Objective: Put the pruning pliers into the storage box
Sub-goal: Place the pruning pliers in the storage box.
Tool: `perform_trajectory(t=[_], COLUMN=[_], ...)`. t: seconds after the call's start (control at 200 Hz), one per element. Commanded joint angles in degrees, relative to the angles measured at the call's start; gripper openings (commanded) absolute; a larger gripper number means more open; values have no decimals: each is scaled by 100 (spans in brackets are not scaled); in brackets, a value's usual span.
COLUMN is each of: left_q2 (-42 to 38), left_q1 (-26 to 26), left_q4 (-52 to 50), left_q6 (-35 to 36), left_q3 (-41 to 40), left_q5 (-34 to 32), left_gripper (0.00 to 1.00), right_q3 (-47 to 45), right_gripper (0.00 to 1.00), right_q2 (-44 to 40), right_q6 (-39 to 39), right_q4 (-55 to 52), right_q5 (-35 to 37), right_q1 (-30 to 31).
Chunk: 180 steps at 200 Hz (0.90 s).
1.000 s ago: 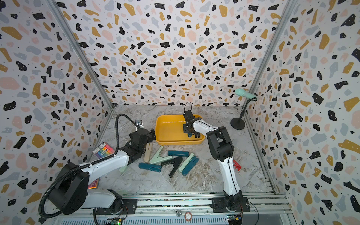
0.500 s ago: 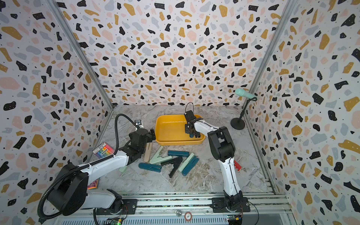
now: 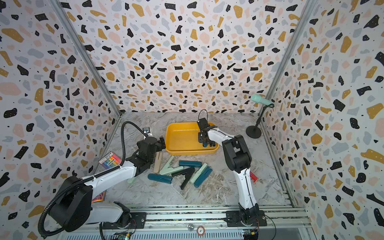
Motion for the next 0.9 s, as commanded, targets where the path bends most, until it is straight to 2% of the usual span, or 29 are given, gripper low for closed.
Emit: perform_trajectory(t=[0.0,0.315,0.551,0.651,0.751,0.791,0.896], left_q2=[-136,-146,-321,-506,-757,-833,-814], left_q1=[30,22,7,-167,-590,-770,-1047], left_q4=[58,50,99,202,362,406,116], left_q6=[89,82,152,129,378,612,1497], left_q3=[-52,-26,-85,-238,-403,-440,-356], left_q5=[-109,-74,354,581,758,975,2225], left_gripper=[99,100,100,100,99,99,100], right_q3=[-49,-203,-955,-1503,-2073,-2273,-2802], right_gripper=[50,53,56,58,59,60,60], right_q2=[-504,-1170,-2188,-2683,-3139,-3302,-3713], right_q6=[77,65,-168,-204,-195,-164,-165], right_q4=[-114,213,632,895,1114,1160,1342], right_q5=[2,-44,68,148,59,3,-85], right_q1=[-11,59,72,28,-149,-247,-493])
